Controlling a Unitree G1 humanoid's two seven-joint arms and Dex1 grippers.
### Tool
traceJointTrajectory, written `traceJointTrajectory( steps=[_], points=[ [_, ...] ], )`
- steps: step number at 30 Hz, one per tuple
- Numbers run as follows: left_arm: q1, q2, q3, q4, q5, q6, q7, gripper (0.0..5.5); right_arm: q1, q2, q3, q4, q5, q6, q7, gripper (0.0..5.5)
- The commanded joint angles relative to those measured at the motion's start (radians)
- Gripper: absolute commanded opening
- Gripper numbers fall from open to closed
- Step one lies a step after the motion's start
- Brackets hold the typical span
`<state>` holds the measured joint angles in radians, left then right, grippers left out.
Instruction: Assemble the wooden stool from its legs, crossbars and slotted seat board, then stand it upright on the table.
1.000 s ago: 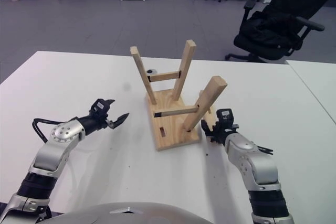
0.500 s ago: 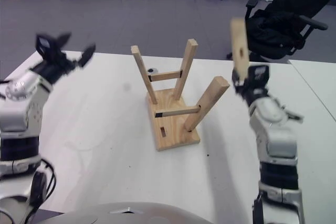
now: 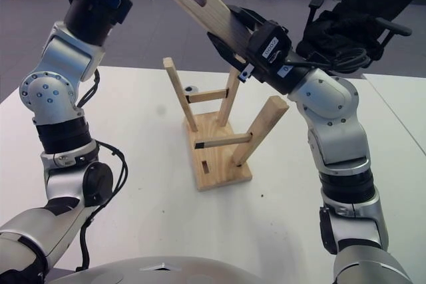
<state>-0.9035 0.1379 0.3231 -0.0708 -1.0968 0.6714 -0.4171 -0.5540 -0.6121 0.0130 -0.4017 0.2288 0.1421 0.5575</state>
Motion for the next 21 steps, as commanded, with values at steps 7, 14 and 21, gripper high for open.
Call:
traceJointTrajectory(
  steps=[7, 14, 21],
  points=[
    [0.042, -0.028, 0.005, 0.009, -0.062, 0.003, 0.069, 1.44, 0.004, 0.022, 0.018, -0.012, -0.075, -0.045, 0.010, 2.11],
    [0.062, -0.020, 0.011, 0.007, -0.040, -0.033, 0.122, 1.02, -0.009, 0.015, 0.042, 0.007, -0.117, -0.055, 0.044, 2.79],
    [0.219, 0.299, 0.050, -0.228, -0.005, 0.063, 0.038, 1.02, 0.023, -0.103, -0.176, 0.134, -0.153, 0.080, -0.021, 3.28]
  ],
)
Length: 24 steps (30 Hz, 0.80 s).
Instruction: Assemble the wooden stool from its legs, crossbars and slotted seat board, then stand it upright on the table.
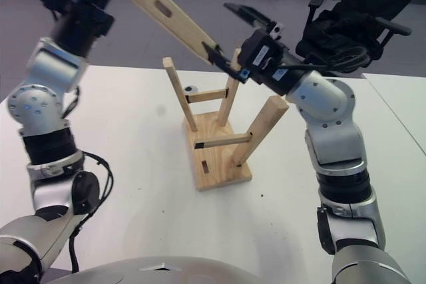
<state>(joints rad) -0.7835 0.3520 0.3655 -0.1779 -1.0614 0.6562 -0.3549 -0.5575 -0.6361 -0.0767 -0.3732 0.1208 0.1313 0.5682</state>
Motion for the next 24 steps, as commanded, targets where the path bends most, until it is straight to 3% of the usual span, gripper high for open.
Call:
traceJointTrajectory(
  steps=[1, 5, 10, 15, 24],
  points=[
    [0.153, 0.104, 0.008, -0.169, -0.086, 0.118, -0.021, 1.02, 0.085, -0.117, -0.087, 0.166, -0.089, 0.091, -0.027, 3.28],
    [0.436, 0.108, -0.096, -0.308, 0.042, 0.143, 0.045, 1.02, 0.423, -0.123, 0.091, 0.375, -0.231, -0.053, 0.009, 3.28],
    [0.701, -0.130, -0.107, -0.409, 0.051, 0.058, 0.269, 1.02, 0.621, -0.039, 0.222, 0.362, -0.249, -0.102, 0.027, 3.28],
    [0.809, -0.268, -0.100, -0.472, -0.002, 0.002, 0.429, 1.02, 0.702, 0.010, 0.254, 0.210, -0.196, -0.066, 0.060, 3.28],
    [0.905, -0.265, -0.168, -0.574, 0.020, 0.075, 0.657, 1.02, 0.751, 0.082, 0.291, 0.124, -0.210, -0.075, 0.024, 3.28]
  ],
)
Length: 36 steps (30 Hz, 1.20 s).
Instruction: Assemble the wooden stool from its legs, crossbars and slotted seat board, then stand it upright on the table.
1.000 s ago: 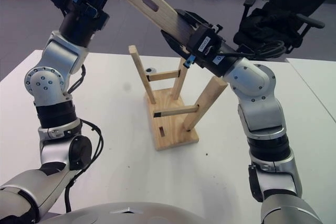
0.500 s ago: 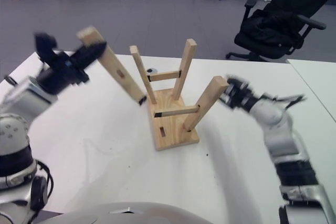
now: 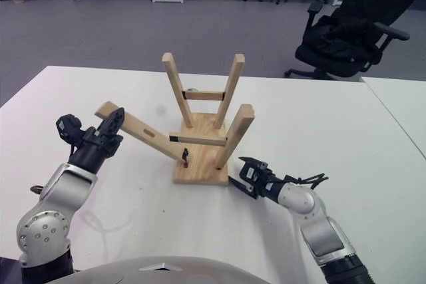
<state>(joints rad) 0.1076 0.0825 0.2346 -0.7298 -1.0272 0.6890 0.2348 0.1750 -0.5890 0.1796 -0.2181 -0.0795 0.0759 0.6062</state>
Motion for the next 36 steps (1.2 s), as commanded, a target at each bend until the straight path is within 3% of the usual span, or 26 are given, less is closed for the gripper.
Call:
traceJointTrajectory(
  steps=[1, 8, 12, 18, 21, 25, 27, 31, 36],
  points=[
    [0.018, 0.004, -0.035, -0.016, -0.013, 0.043, 0.087, 1.02, 0.014, 0.048, 0.047, -0.038, -0.008, -0.024, -0.015, 3.28],
    [-0.030, 0.118, 0.013, -0.046, -0.059, 0.106, 0.216, 1.02, -0.008, 0.079, 0.048, -0.040, -0.034, -0.016, -0.058, 3.28],
    [-0.061, 0.235, 0.024, -0.029, -0.017, 0.131, 0.169, 1.02, 0.008, 0.073, 0.024, -0.038, -0.042, -0.017, -0.078, 3.28],
    [-0.085, 0.302, -0.072, -0.037, 0.010, 0.190, 0.149, 1.02, 0.007, 0.073, 0.005, -0.059, -0.057, -0.016, -0.092, 3.28],
    [-0.102, 0.342, -0.135, -0.021, 0.038, 0.216, 0.110, 1.02, -0.002, 0.096, -0.076, -0.155, -0.010, 0.030, -0.129, 3.28],
    [-0.104, 0.316, -0.187, 0.017, 0.104, 0.196, 0.102, 1.02, -0.127, 0.188, -0.291, -0.457, 0.342, 0.266, -0.205, 3.28],
    [-0.125, 0.292, -0.204, 0.028, 0.129, 0.191, 0.109, 1.02, -0.228, 0.197, -0.343, -0.550, 0.469, 0.376, -0.254, 3.28],
    [-0.100, 0.263, -0.260, -0.006, 0.197, 0.189, 0.116, 1.02, -0.540, 0.220, -0.300, -0.629, 0.571, 0.631, -0.413, 3.28],
    [-0.107, 0.256, -0.325, -0.014, 0.317, 0.179, 0.095, 1.02, -0.765, 0.219, -0.051, -0.653, 0.488, 0.908, -0.525, 3.28]
  ],
)
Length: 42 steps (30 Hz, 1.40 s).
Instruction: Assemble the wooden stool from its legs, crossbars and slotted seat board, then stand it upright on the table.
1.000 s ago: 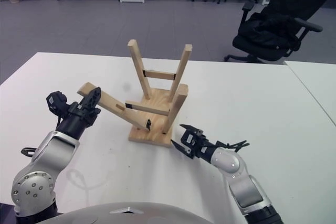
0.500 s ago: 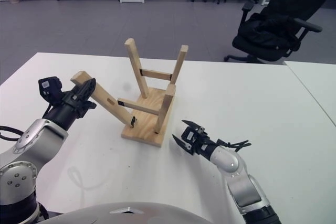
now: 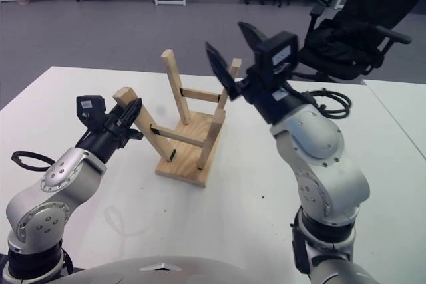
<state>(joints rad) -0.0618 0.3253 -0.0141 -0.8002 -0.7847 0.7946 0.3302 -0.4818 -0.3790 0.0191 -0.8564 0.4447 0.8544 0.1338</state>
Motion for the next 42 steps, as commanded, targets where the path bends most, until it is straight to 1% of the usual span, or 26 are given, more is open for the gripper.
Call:
traceJointTrajectory(
  steps=[1, 5, 6, 8, 11, 12, 13, 14, 15, 16, 19, 20, 21, 23, 25, 26, 29, 31, 35, 42],
  points=[
    [0.060, 0.015, -0.090, 0.059, 0.100, 0.070, -0.009, 1.02, -0.130, 0.016, 0.134, -0.010, -0.050, 0.159, -0.065, 3.28],
    [-0.008, 0.077, -0.203, 0.133, 0.291, 0.039, -0.055, 1.03, -0.101, -0.107, 0.328, 0.022, -0.202, 0.134, -0.046, 3.28],
    [-0.016, 0.092, -0.245, 0.157, 0.345, 0.030, -0.061, 1.06, -0.104, -0.112, 0.357, 0.036, -0.230, 0.118, -0.042, 3.28],
    [0.013, 0.068, -0.273, 0.221, 0.392, -0.003, -0.067, 1.12, -0.106, -0.105, 0.364, 0.069, -0.273, 0.086, -0.043, 3.28],
    [0.049, 0.007, -0.247, 0.264, 0.384, -0.055, -0.072, 1.15, -0.100, -0.095, 0.320, 0.111, -0.302, 0.059, -0.038, 3.28],
    [0.047, -0.016, -0.234, 0.259, 0.376, -0.062, -0.072, 1.15, -0.118, -0.106, 0.333, 0.118, -0.318, 0.066, -0.025, 3.28],
    [0.040, -0.035, -0.224, 0.250, 0.372, -0.063, -0.069, 1.15, -0.154, -0.059, 0.353, 0.118, -0.296, 0.139, -0.020, 3.28],
    [0.032, -0.050, -0.219, 0.244, 0.377, -0.063, -0.068, 1.15, -0.170, 0.032, 0.344, 0.118, -0.251, 0.215, -0.026, 3.28],
    [0.027, -0.060, -0.216, 0.246, 0.387, -0.064, -0.070, 1.15, -0.181, 0.077, 0.373, 0.128, -0.246, 0.273, -0.033, 3.28],
    [0.024, -0.069, -0.214, 0.250, 0.399, -0.064, -0.075, 1.15, -0.190, 0.066, 0.436, 0.141, -0.284, 0.298, -0.043, 3.28],
    [0.012, -0.100, -0.202, 0.241, 0.419, -0.079, -0.080, 1.15, -0.222, -0.056, 0.592, 0.167, -0.402, 0.308, -0.042, 3.28],
    [0.006, -0.111, -0.197, 0.234, 0.427, -0.083, -0.078, 1.51, -0.248, -0.100, 0.645, 0.181, -0.442, 0.303, -0.027, 3.28],
    [0.002, -0.120, -0.192, 0.227, 0.436, -0.084, -0.079, 1.68, -0.277, -0.138, 0.697, 0.198, -0.483, 0.300, -0.012, 3.28],
    [-0.003, -0.136, -0.181, 0.214, 0.454, -0.087, -0.081, 1.68, -0.317, -0.185, 0.776, 0.235, -0.545, 0.293, 0.017, 3.28],
    [-0.011, -0.138, -0.191, 0.201, 0.471, -0.094, -0.096, 1.68, -0.286, -0.171, 0.837, 0.277, -0.562, 0.288, 0.044, 3.28],
    [-0.013, -0.139, -0.200, 0.196, 0.478, -0.096, -0.106, 1.68, -0.253, -0.151, 0.862, 0.312, -0.563, 0.279, 0.051, 3.28],
    [-0.021, -0.157, -0.203, 0.181, 0.489, -0.110, -0.130, 1.68, -0.145, -0.141, 0.959, 0.435, -0.609, 0.221, 0.061, 3.28],
    [-0.032, -0.164, -0.207, 0.168, 0.489, -0.121, -0.163, 1.68, -0.099, -0.123, 0.960, 0.464, -0.635, 0.191, 0.071, 3.28],
    [-0.025, -0.204, -0.259, 0.165, 0.483, -0.130, -0.210, 1.68, -0.079, -0.065, 0.939, 0.498, -0.677, 0.134, 0.110, 3.28],
    [-0.051, -0.262, -0.319, 0.162, 0.497, -0.177, -0.260, 1.68, -0.016, -0.055, 0.939, 0.521, -0.719, 0.061, 0.180, 3.28]
  ],
)
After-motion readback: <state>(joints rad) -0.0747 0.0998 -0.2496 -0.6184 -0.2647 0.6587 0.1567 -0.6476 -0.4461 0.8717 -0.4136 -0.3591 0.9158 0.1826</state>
